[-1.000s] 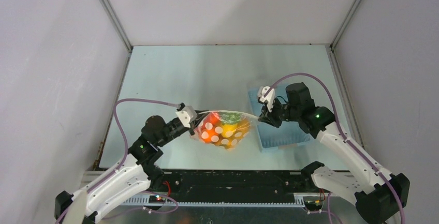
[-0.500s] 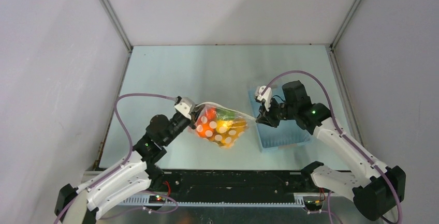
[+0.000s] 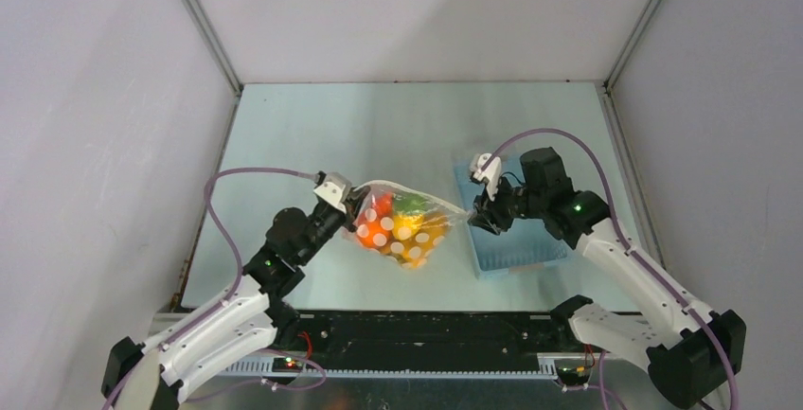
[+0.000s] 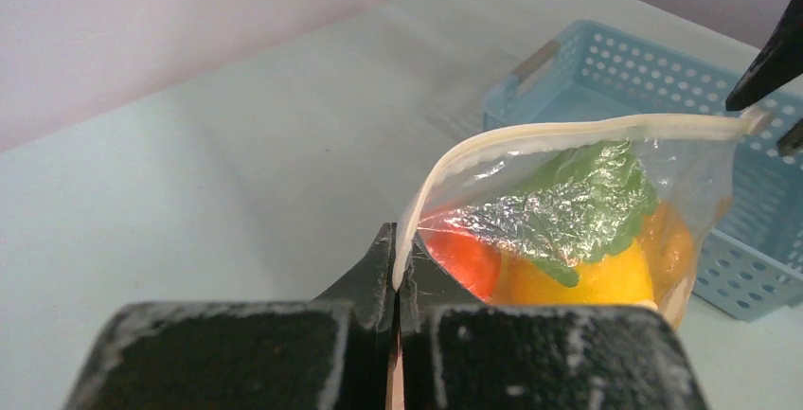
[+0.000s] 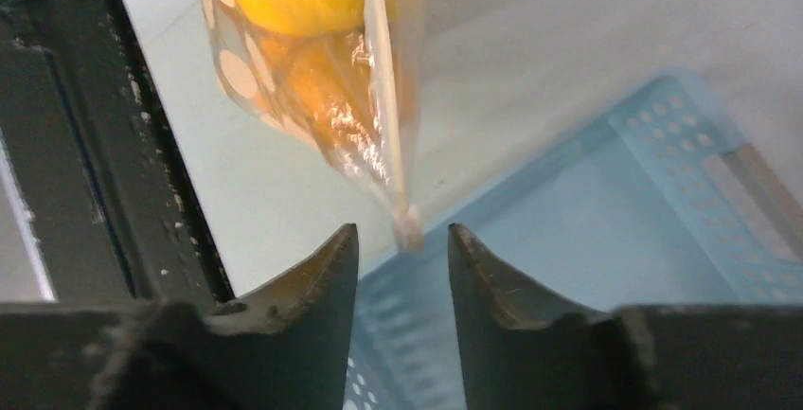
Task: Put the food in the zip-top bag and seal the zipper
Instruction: Place the zipper food storage bag at the center of the board.
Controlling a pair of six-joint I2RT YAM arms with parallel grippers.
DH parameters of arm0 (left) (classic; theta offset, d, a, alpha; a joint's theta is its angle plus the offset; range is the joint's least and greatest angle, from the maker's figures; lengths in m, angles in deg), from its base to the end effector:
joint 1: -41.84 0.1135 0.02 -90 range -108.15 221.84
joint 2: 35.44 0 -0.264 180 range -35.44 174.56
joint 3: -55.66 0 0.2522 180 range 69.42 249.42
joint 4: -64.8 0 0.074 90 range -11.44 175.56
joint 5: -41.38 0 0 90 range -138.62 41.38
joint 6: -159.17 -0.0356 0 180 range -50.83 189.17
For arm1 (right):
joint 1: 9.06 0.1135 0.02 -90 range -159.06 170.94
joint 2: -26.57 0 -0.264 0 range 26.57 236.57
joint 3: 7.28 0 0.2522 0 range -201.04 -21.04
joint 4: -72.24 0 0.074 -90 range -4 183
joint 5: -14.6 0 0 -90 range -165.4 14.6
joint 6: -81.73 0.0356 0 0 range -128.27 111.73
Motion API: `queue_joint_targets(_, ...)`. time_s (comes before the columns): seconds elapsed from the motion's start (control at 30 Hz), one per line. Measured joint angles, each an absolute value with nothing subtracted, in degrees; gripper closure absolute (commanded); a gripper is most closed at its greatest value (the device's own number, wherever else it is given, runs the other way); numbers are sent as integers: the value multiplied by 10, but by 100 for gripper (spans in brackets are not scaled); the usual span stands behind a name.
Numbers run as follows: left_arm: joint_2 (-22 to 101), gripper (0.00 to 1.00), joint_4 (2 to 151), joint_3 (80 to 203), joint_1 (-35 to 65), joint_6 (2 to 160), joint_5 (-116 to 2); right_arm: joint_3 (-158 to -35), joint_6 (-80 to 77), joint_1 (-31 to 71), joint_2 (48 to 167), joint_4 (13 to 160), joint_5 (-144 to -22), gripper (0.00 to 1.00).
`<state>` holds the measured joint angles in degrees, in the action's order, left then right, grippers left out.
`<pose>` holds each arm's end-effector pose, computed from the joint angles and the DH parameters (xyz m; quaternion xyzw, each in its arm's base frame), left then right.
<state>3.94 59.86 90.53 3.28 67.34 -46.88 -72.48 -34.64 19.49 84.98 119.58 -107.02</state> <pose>0.1390 -0.1094 0.2620 0.2330 0.6648 -0.2134 0.6769 0.1768 0.1174 0.3004 -0.5041 0.7229 0.2551 0.3977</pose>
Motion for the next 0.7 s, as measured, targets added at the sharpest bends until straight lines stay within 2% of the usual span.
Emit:
queue_joint_targets(0.03,37,100,599,905,34,673,-466,-725,-340,195,846,1190,-1066,9)
queue_joint_targets(0.1,34,100,597,905,41,676,-455,-724,-318,193,834,1169,-1060,1)
queue_joint_targets(0.23,54,100,590,909,46,705,-393,-710,-265,192,787,1088,-1026,1)
queue_joint_targets(0.37,158,100,643,986,73,771,-304,-687,-183,192,724,1014,-905,0)
queue_joint_targets(0.5,238,98,714,1066,150,842,-263,-670,-119,190,683,979,-775,0)
queue_joint_targets(0.6,245,92,727,1070,205,876,-254,-654,-99,188,662,970,-720,1)
queue_joint_targets(0.7,240,90,728,1062,262,898,-246,-642,-90,186,655,968,-685,1)
